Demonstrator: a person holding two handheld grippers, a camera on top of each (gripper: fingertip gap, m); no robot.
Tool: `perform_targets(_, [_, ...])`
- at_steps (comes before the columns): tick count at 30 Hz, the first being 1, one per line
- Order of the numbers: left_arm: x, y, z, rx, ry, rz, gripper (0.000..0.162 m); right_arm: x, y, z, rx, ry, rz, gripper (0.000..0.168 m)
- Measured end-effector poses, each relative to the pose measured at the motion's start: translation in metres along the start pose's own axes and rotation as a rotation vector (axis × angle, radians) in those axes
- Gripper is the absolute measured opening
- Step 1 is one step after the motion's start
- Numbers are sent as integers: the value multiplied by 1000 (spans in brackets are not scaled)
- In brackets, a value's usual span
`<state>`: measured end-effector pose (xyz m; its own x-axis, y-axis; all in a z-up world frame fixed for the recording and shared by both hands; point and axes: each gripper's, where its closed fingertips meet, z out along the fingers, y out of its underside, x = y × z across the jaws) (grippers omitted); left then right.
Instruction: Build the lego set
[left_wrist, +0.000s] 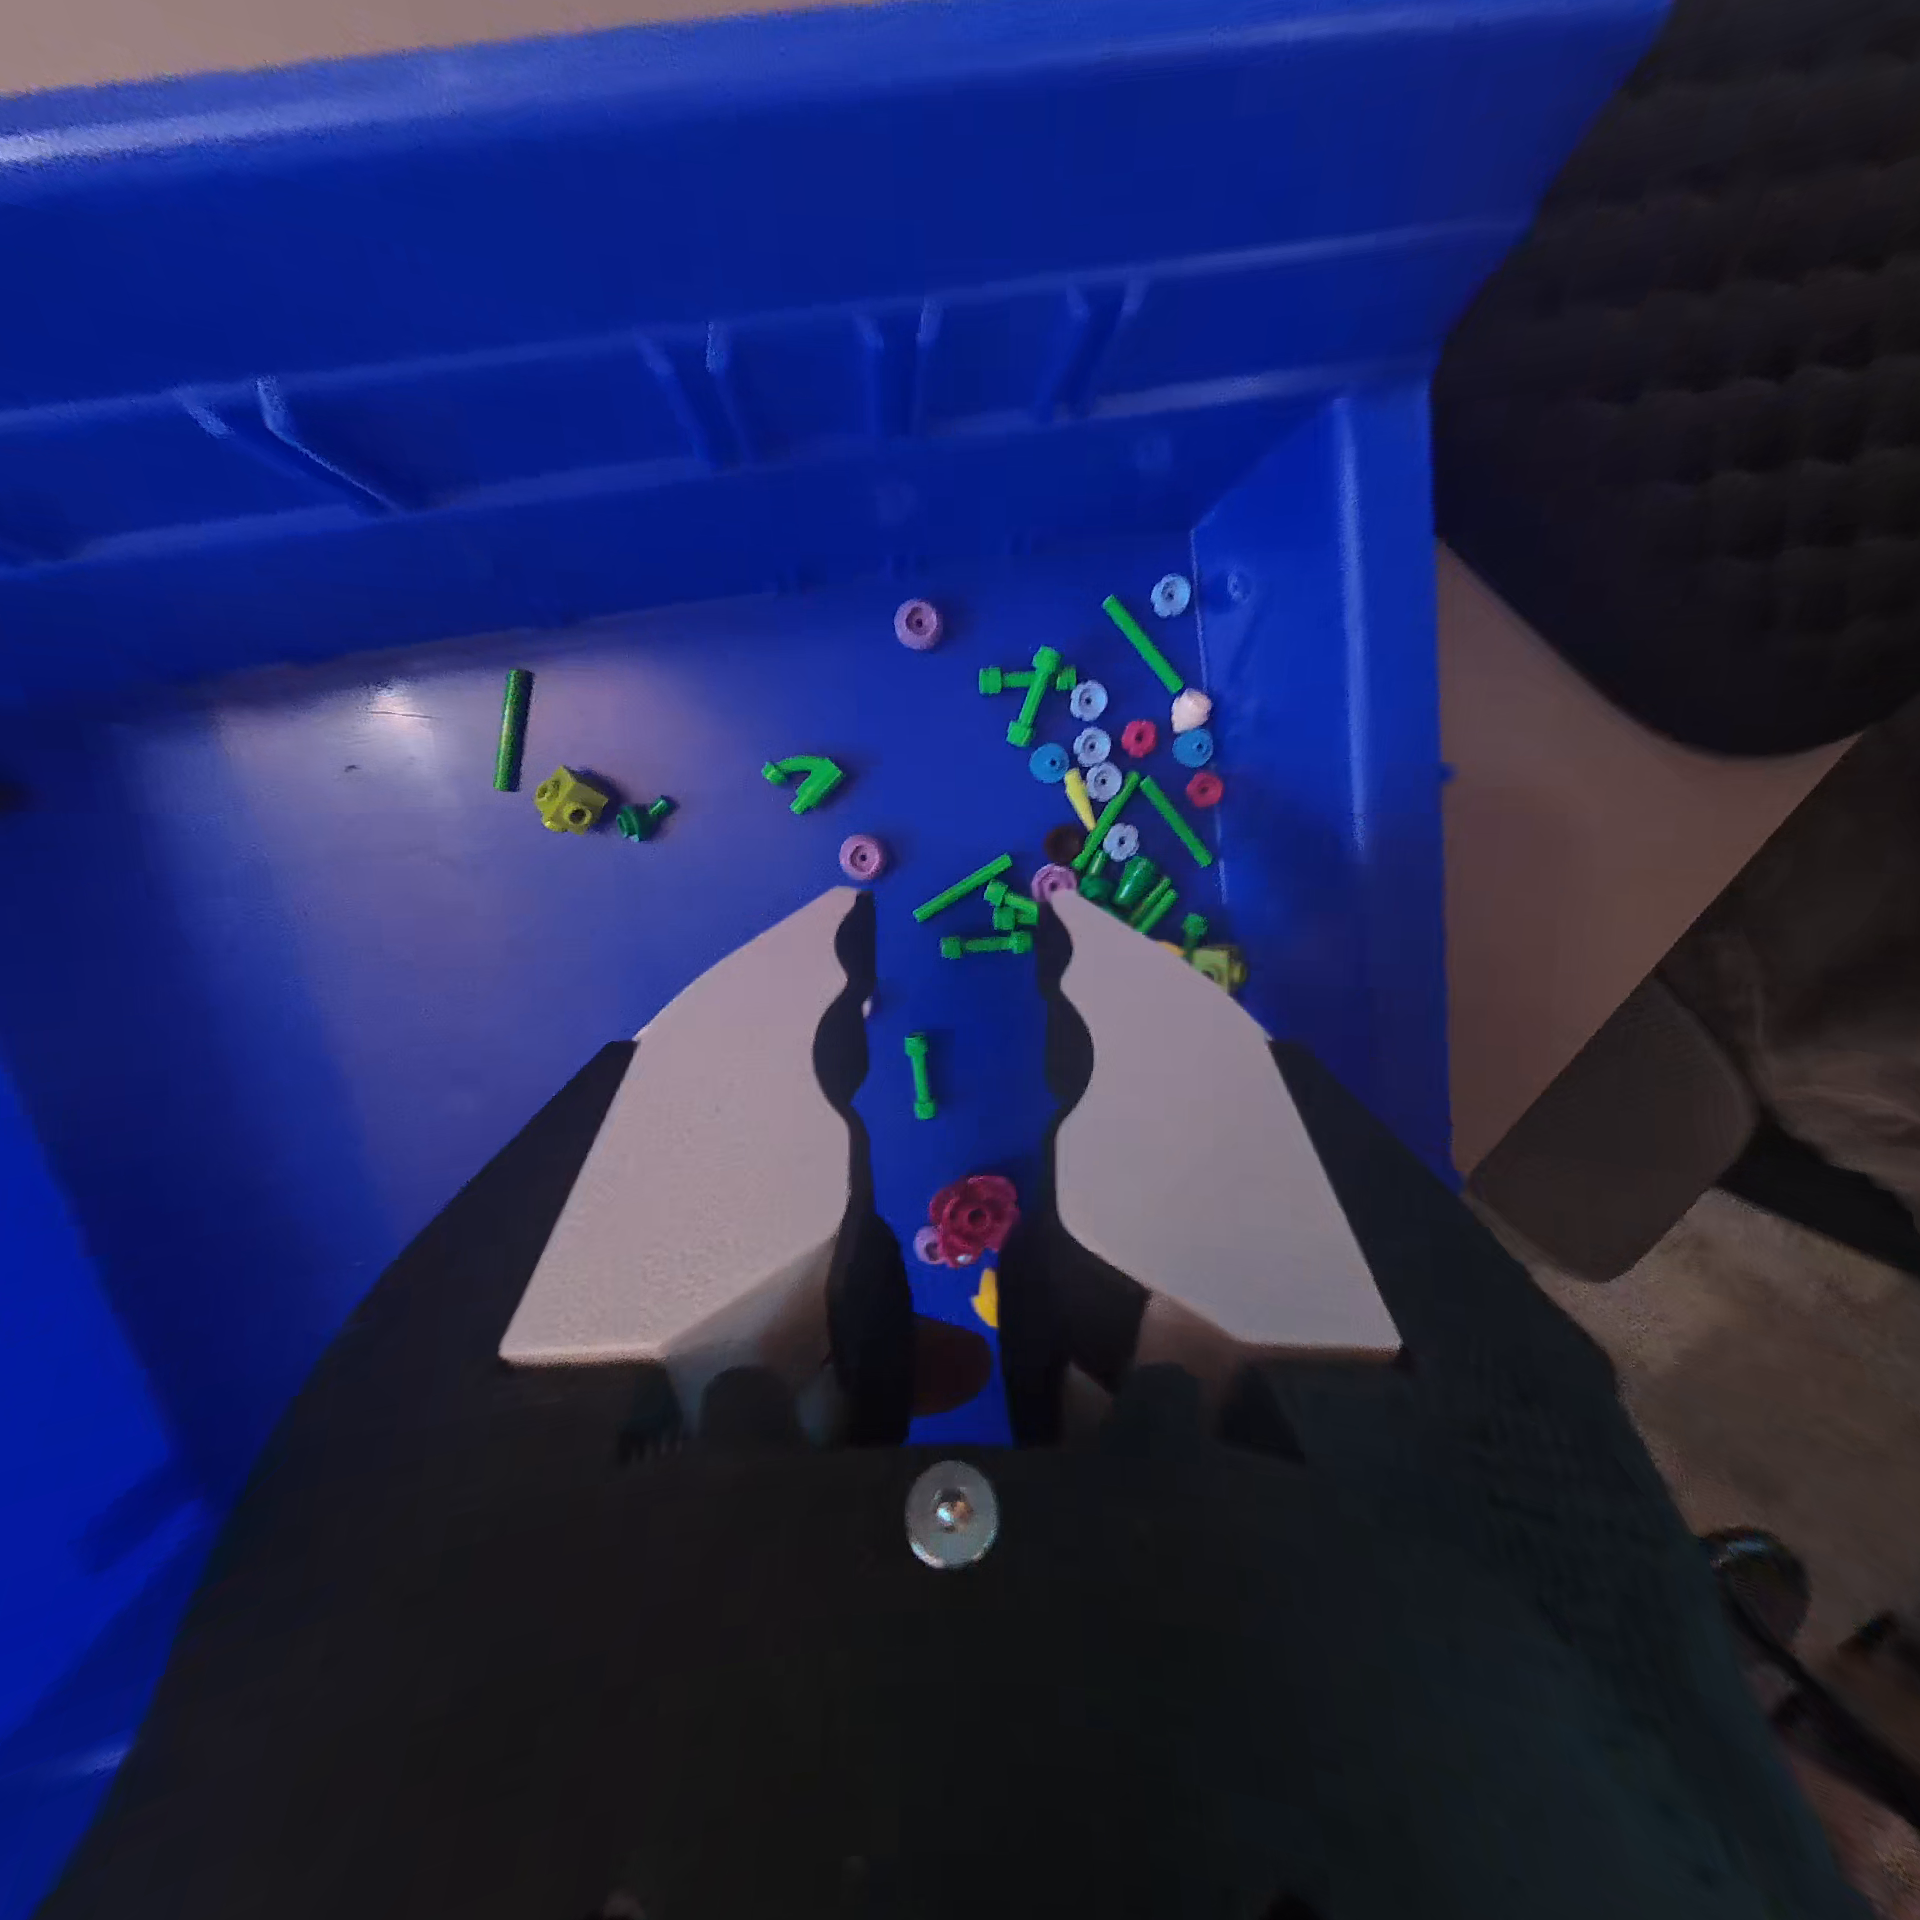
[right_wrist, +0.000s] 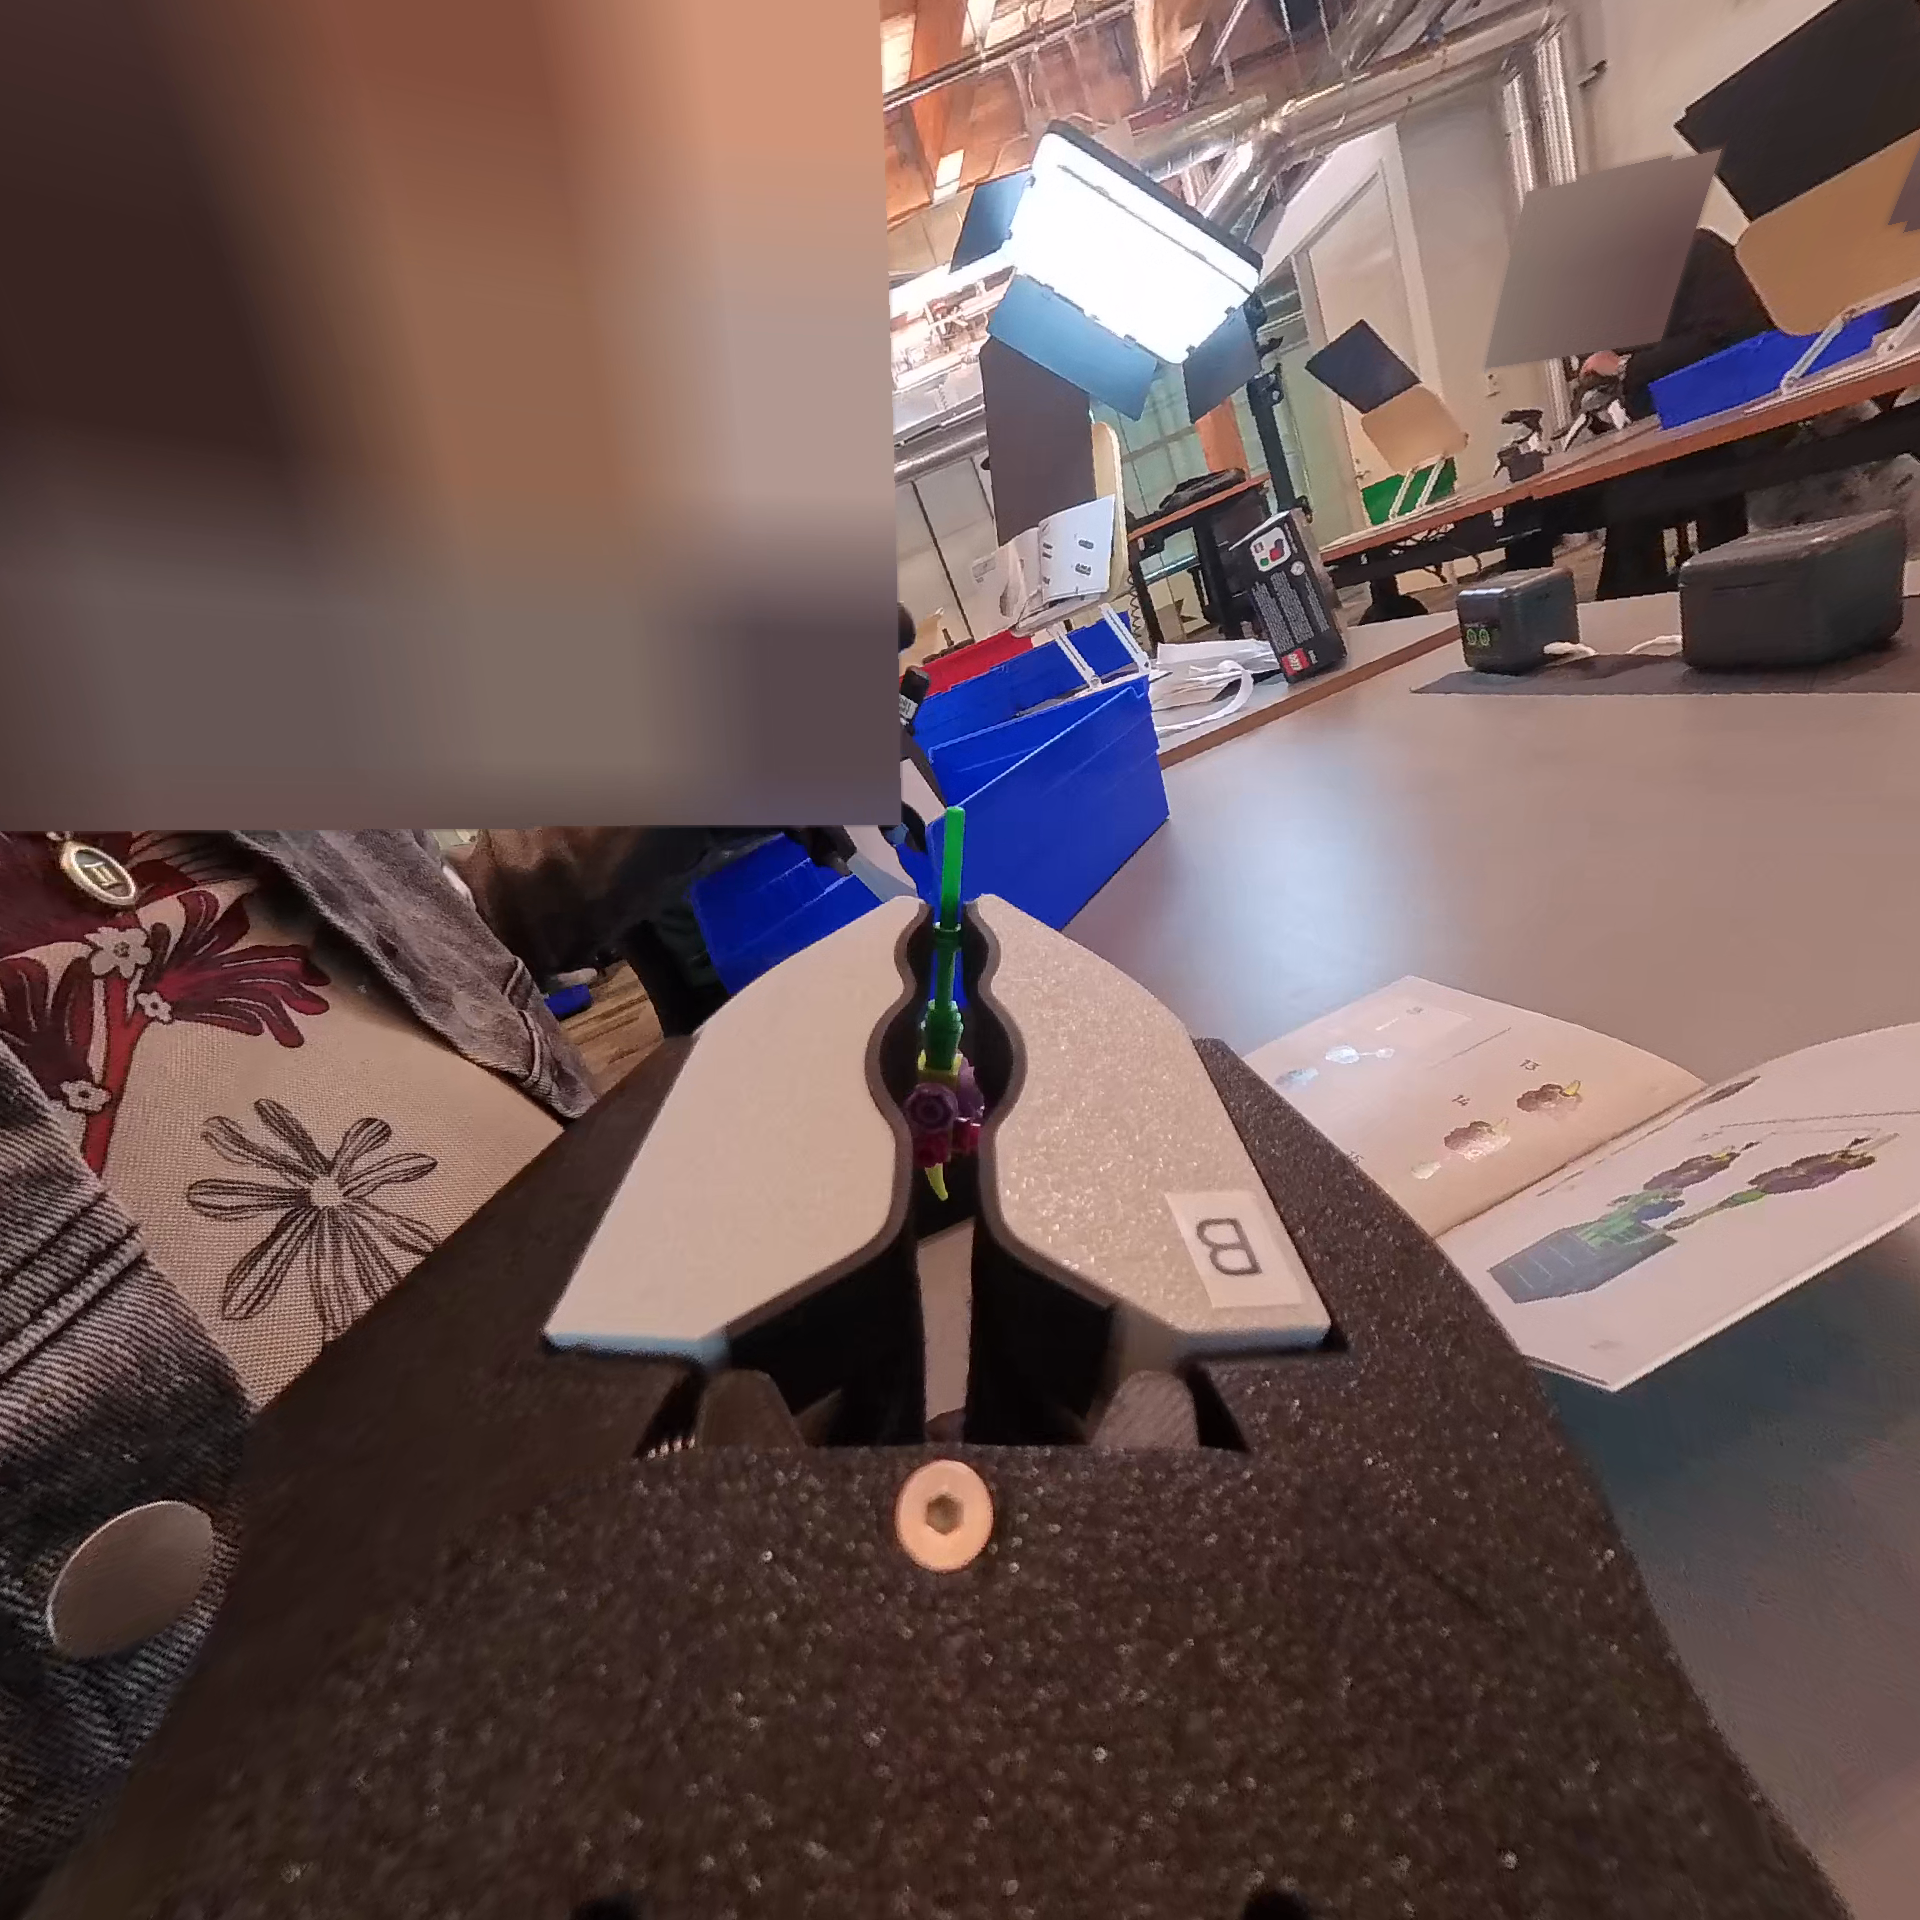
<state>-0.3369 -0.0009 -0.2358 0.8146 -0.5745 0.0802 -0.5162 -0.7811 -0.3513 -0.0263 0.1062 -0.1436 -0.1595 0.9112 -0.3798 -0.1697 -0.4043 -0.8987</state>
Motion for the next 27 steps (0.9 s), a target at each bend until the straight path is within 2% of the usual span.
perform_targets(3, [3, 6, 4, -57, 19, 131, 18, 1, 0, 0, -2, 3, 4, 4])
perform_targets(6, [3, 9, 11, -121, 2, 346, 17, 1, 0, 0, 0, 5, 10, 4])
perform_targets(8, [-3, 7, 14, -150, -21, 362, 14, 2, 0, 0, 0, 5, 10, 4])
perform_targets(11, [7, 7, 15, -169, 86, 404, 13, 1, 0, 1, 2, 7, 7, 4])
perform_targets(14, [-4, 25, 16, -266, 72, 594, 13, 1, -1, 0, 9, 7, 10, 4])
perform_targets(16, [-4, 29, 20, -268, 88, 676, 11, 0, -2, -1, 14, 5, 12, 4])
perform_targets(19, [2, 18, 23, -187, 99, 715, 9, 1, -2, -2, 18, 5, 15, 4])
perform_targets(27, [9, 25, 25, -215, 138, 743, 5, 2, -3, -2, 18, 4, 20, 4])
